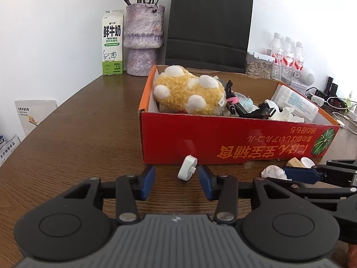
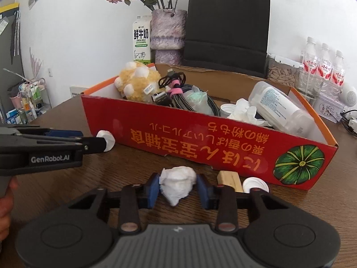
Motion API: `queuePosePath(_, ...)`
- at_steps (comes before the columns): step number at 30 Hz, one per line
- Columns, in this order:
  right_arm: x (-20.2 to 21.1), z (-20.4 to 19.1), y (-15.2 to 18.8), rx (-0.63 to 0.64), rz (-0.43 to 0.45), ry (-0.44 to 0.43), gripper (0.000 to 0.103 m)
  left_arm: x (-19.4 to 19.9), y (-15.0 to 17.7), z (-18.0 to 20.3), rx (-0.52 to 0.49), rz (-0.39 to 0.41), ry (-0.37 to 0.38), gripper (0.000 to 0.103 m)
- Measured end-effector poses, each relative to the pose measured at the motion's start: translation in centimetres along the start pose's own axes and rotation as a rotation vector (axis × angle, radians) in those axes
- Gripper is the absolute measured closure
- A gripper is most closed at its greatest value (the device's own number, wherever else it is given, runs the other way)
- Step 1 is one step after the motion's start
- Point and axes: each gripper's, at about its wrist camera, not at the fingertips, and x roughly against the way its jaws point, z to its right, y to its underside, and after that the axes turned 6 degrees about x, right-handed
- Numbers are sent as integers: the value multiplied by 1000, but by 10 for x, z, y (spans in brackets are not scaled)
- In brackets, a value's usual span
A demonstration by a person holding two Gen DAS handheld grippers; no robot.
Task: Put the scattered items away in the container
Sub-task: 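Grasp the white crumpled tissue with the right tool while the left tool grasps the white cap, then carry the tissue and cap over the box and open both tools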
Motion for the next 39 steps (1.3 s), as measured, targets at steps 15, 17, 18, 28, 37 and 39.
queuePosePath(15, 15, -3, 2, 22, 85, 11, 81, -3, 0, 3, -12, 13, 47, 91)
queuePosePath(17, 16, -2, 2, 17, 92, 14, 81, -1, 0, 2, -5, 20, 49, 91)
queuePosePath(18, 16, -2, 3, 15, 95, 15, 81, -1, 0, 2, -4, 24, 52, 91)
queuePosePath(28, 28, 0, 5, -2, 160, 30, 81, 8, 3, 1, 1, 70, 30, 91)
queuePosePath(37, 51, -7, 14, 22, 261, 96, 81, 18, 8, 2, 7, 93, -13, 91)
queuePosePath(39, 58, -8, 17, 28, 283, 105, 81, 22, 11, 3, 6, 108, -21, 91)
